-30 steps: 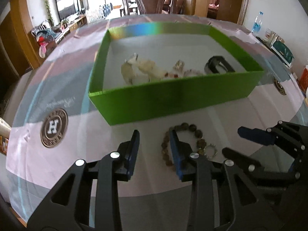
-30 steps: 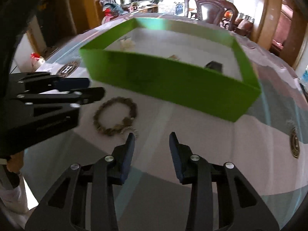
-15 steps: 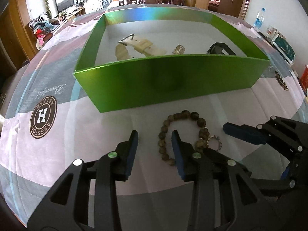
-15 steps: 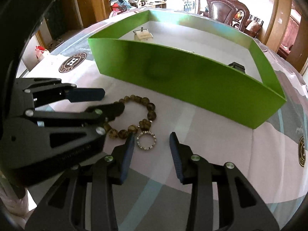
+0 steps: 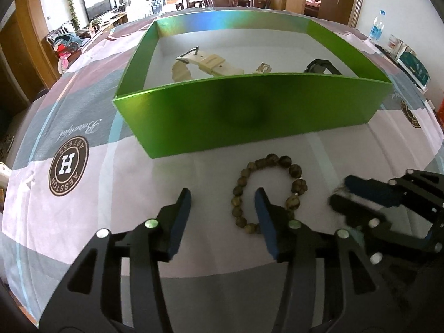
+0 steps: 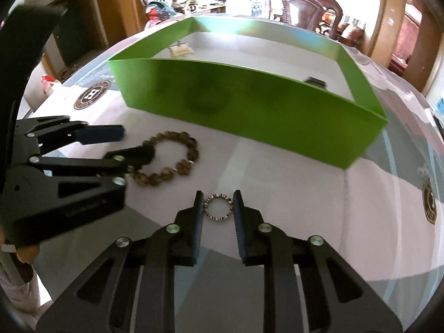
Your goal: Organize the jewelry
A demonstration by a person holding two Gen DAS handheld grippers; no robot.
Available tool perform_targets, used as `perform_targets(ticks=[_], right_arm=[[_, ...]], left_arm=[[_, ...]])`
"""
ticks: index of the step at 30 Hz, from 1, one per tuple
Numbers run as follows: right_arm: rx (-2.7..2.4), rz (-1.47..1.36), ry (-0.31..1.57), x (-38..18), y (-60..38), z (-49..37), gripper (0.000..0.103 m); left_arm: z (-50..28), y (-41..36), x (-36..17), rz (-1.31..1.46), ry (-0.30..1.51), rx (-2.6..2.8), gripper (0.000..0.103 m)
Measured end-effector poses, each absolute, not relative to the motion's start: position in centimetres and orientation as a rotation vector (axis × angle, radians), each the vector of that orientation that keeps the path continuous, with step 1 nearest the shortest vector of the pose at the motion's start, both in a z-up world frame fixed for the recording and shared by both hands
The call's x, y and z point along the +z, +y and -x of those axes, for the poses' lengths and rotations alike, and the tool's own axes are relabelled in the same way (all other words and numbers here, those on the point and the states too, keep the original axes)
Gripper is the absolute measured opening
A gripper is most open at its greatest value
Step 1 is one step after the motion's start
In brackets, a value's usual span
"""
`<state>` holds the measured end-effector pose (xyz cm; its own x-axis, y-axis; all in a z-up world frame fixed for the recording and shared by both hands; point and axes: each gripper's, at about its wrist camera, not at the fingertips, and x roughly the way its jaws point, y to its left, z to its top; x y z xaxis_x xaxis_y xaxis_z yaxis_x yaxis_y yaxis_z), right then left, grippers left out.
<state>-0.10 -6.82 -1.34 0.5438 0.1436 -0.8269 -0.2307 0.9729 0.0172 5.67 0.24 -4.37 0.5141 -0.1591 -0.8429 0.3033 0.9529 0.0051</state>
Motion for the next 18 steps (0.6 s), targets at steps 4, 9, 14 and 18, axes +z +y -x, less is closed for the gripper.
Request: perform_targets(ticks=[4, 9, 14, 18], right_arm=[[0.187, 0.071, 0.971, -1.4, -8.1, 0.7, 0.021], [0.171, 0.055, 0.965, -1.4, -8.8, 1.1, 0.022], [0.161, 0.052, 0.962, -1.5, -8.8, 1.0, 0.022], [0.155, 0.050, 0.961, -1.5, -8.8, 1.1, 0.022]], left_arm=[[-4.8, 0.3, -4.3, -0.164, 0.987, -0.278, 0.048], [-4.2, 0.2, -4.3, -0.167, 0.981, -0.273, 0.048], [-4.7, -0.1, -4.3, -0.162, 0.989, -0.264, 0.048], [-5.0, -0.5, -4.3, -0.165, 0.991, -0.268, 0.048]])
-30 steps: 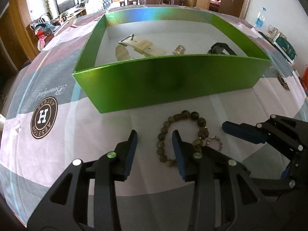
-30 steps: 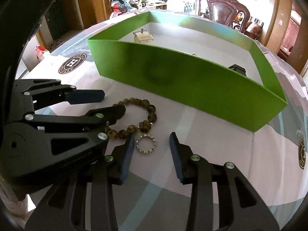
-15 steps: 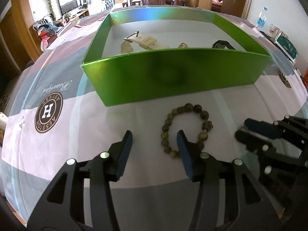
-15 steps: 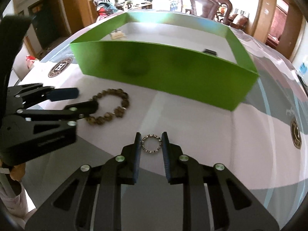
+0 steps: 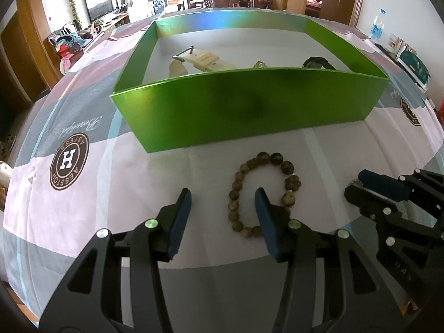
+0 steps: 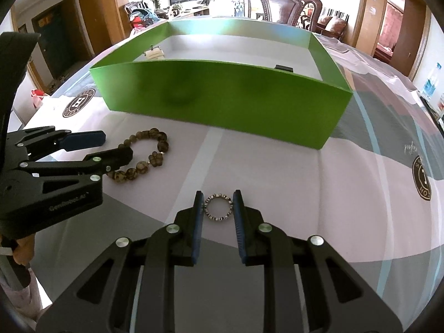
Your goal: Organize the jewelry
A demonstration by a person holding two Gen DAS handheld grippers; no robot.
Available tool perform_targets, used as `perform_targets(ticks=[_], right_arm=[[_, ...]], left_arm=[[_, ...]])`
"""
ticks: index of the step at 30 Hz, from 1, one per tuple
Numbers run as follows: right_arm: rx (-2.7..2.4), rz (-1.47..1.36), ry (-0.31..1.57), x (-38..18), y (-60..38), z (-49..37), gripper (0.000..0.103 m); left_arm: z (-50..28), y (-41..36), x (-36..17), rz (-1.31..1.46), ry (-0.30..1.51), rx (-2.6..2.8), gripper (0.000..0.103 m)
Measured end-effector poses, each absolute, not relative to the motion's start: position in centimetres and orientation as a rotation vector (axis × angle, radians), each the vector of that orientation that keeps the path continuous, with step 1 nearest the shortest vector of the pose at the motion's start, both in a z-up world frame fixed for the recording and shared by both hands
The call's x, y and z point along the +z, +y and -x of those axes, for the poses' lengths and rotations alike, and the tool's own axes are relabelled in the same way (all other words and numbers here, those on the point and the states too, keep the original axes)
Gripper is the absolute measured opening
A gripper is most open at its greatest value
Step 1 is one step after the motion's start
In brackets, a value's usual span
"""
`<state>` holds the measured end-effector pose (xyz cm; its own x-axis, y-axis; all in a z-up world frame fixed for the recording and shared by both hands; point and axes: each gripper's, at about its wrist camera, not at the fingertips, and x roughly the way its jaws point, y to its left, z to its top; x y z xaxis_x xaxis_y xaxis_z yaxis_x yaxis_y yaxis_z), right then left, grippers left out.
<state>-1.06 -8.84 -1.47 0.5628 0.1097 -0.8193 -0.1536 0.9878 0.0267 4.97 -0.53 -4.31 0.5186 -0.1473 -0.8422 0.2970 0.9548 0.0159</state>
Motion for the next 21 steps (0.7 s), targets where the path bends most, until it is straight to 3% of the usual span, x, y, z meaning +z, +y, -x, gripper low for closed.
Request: perform_targets(ticks=[6, 10, 14, 21], right_arm=[[0.147, 0.050, 0.957, -1.4, -8.9, 1.0, 0.024], [0.135, 0.049, 0.954, -1.5, -9.1, 0.9, 0.032], [0.133, 0.052, 0.953, -1.4, -9.2, 0.8, 0.033], [0.129, 0.048, 0.955, -1.5, -9.3, 0.8, 0.037]], left_arm=[[-5.5, -0.8, -4.4, -0.157, 0.990, -0.269, 0.049], [-5.5, -0.8, -4.5, -0.163, 0.975, -0.264, 0.050], [-4.6, -1.1, -4.5, -0.180, 0.944, -0.270, 0.041], [-2.6, -1.1, -4.4, -0.215, 0.926, -0.266, 0.041]])
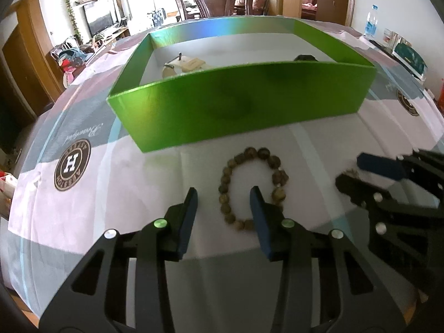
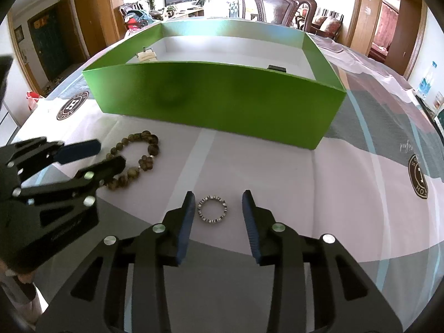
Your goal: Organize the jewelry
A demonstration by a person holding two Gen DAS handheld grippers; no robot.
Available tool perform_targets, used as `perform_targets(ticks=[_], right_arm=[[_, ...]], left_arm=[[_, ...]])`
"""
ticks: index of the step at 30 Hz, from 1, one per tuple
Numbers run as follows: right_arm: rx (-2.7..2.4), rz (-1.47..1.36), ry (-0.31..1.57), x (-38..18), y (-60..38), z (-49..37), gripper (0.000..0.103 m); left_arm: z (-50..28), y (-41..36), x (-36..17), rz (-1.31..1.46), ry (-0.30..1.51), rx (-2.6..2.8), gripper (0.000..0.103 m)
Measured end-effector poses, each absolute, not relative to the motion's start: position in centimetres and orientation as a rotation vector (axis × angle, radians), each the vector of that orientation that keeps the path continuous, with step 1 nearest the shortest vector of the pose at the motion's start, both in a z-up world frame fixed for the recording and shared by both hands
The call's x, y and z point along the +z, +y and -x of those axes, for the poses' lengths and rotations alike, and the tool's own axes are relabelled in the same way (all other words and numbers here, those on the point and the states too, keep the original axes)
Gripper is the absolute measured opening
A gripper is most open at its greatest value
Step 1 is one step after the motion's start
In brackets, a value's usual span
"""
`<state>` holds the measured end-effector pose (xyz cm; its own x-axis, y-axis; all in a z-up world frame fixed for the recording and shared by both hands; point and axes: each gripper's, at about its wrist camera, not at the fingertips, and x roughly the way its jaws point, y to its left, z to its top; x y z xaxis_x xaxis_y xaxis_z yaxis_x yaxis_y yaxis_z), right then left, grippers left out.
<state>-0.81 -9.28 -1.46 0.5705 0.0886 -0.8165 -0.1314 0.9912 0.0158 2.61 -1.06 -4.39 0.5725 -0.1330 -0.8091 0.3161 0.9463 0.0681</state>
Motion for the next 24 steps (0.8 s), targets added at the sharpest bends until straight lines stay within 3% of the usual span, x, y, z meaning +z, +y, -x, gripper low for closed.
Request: perform_targets(ticks=[24], right_arm=[[0.132, 0.055, 0.934, -1.7, -9.1, 0.6, 0.050]], left_arm=[[-3.1, -0.2, -4.6, -0.138, 0.931, -0.239, 0.041]])
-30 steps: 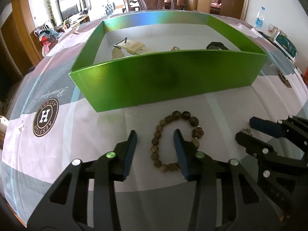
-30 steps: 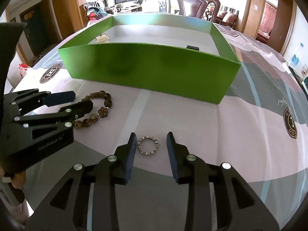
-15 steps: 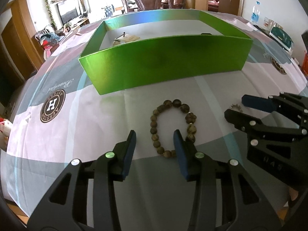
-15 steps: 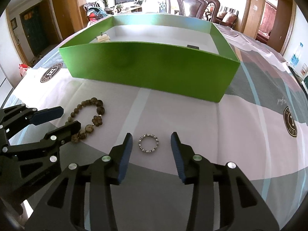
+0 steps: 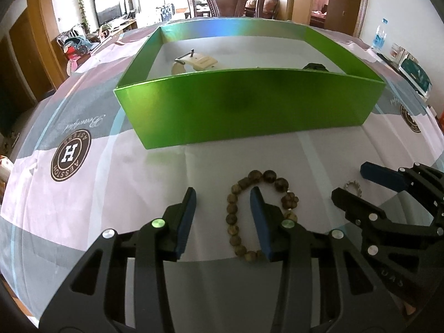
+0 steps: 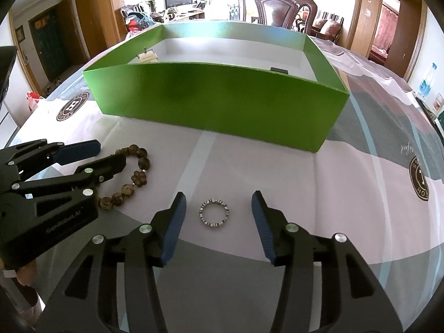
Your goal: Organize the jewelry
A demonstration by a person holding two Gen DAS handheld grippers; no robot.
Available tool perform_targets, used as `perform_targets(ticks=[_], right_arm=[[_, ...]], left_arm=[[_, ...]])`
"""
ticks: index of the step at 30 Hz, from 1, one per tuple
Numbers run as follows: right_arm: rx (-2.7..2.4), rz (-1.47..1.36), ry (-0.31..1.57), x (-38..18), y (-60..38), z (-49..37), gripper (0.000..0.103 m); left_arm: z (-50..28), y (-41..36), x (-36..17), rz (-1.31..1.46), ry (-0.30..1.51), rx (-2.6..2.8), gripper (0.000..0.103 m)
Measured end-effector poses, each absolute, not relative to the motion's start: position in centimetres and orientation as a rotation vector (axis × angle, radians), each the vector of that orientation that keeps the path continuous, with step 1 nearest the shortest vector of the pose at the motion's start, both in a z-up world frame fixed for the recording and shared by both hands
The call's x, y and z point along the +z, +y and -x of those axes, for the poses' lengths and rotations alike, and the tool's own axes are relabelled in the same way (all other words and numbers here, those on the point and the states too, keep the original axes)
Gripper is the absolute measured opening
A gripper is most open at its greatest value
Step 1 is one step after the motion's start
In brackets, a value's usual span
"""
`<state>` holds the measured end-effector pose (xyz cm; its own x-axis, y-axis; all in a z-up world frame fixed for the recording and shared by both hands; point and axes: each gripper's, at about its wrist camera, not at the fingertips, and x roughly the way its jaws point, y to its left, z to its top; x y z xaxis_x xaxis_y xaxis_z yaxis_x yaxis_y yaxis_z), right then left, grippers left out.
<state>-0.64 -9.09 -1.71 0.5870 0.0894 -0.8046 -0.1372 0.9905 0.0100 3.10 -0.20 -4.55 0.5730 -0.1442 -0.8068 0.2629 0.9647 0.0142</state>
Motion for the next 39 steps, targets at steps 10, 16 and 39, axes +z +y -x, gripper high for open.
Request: perform_targets(ticks=[10, 16, 39], right_arm=[[0.131, 0.059, 0.924, -1.8, -8.9, 0.5, 0.051], [0.166, 0.070, 0.916, -1.7, -8.4, 0.7, 0.030], [0.132, 0.053, 0.890, -1.0, -8.9, 1.3, 0.021]], left_arm=[[-3.1, -0.3, -4.5, -0.141, 0.924, -0.241, 0.041], [-3.0, -0.5, -4.5, -0.145, 0.917, -0.254, 0.033], [-2.2, 0.1, -3.4, -0.107, 0.913, -0.263, 0.008]])
